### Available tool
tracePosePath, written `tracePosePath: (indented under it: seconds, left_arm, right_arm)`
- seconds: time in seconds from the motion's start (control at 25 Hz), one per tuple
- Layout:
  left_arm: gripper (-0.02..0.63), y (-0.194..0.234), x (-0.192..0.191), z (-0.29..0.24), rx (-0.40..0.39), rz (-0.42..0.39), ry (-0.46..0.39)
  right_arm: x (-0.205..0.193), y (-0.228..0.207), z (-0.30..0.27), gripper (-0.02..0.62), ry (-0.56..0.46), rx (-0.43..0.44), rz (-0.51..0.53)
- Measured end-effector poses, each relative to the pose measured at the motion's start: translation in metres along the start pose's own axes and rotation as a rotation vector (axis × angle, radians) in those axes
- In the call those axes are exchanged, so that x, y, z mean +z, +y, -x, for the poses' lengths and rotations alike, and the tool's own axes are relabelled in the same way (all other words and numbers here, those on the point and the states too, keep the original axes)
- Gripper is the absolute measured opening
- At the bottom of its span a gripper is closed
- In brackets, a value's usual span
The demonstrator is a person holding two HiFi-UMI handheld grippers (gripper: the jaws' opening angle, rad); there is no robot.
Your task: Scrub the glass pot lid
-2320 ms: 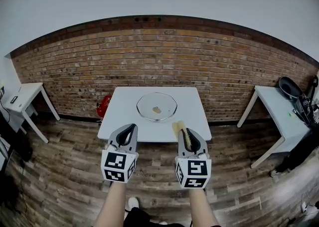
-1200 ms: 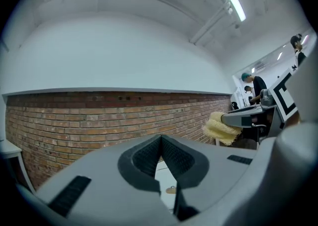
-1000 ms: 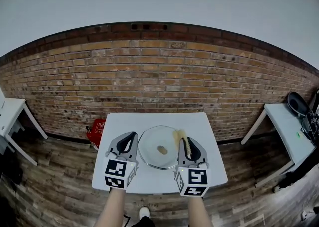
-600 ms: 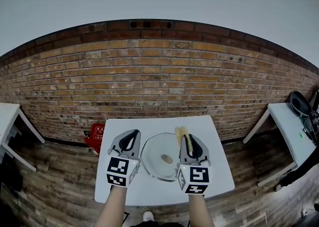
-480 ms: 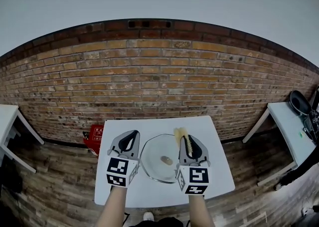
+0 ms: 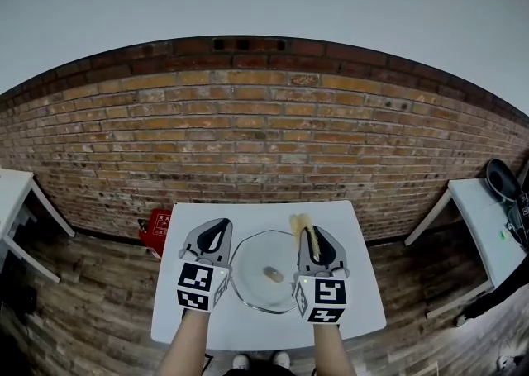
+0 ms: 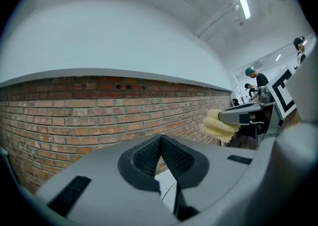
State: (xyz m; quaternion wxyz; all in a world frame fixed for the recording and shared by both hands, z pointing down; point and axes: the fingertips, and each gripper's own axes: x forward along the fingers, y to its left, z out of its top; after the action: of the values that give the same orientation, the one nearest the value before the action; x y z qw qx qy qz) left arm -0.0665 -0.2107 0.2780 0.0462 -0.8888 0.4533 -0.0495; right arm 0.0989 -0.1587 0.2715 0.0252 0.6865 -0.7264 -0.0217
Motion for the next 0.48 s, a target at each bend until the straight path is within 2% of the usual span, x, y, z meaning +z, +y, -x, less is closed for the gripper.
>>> tracePosePath:
  seconds: [0.48]
  left_arm:
    - [0.011,-0.007,0.006,-0.015,0.044,0.0,0.004]
  right_arm:
    - [-0.001,-0.014,-0.014,0.058,0.002,0.057,-0.006]
